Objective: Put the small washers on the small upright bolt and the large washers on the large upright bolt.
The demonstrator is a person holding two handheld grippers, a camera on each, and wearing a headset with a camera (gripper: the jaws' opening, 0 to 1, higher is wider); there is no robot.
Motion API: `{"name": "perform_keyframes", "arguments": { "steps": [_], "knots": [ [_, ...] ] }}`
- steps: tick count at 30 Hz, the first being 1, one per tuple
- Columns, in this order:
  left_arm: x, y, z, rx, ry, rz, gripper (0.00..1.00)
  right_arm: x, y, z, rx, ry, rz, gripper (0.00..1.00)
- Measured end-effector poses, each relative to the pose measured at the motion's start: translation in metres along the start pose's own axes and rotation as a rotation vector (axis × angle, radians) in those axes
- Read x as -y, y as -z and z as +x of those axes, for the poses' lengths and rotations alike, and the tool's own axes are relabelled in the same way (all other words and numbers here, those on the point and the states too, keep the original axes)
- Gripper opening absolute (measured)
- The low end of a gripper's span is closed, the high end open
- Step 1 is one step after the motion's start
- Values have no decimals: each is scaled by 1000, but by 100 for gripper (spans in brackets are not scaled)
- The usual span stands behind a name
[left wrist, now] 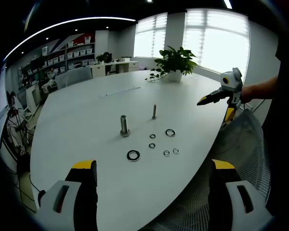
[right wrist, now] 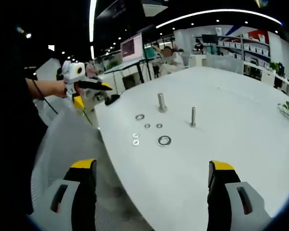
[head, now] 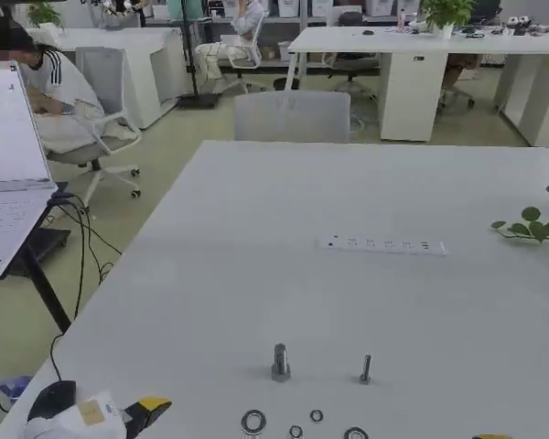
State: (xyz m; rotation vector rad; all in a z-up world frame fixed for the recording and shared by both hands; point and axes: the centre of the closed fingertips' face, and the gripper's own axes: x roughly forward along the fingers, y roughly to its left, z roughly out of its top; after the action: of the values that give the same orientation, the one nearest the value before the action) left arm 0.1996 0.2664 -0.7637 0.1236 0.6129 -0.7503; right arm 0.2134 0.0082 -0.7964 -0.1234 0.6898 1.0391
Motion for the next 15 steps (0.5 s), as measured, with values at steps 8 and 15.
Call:
{"name": "perform_keyframes", "arguments": {
  "steps": [8, 15],
  "knots": [
    [-2, 0, 0, 0, -1, -1, 92, 2, 0, 1, -3, -1, 1, 97],
    [-4, -1, 1, 2, -4, -4, 92, 3, 0, 2, -4, -1, 1, 97]
  ]
}}
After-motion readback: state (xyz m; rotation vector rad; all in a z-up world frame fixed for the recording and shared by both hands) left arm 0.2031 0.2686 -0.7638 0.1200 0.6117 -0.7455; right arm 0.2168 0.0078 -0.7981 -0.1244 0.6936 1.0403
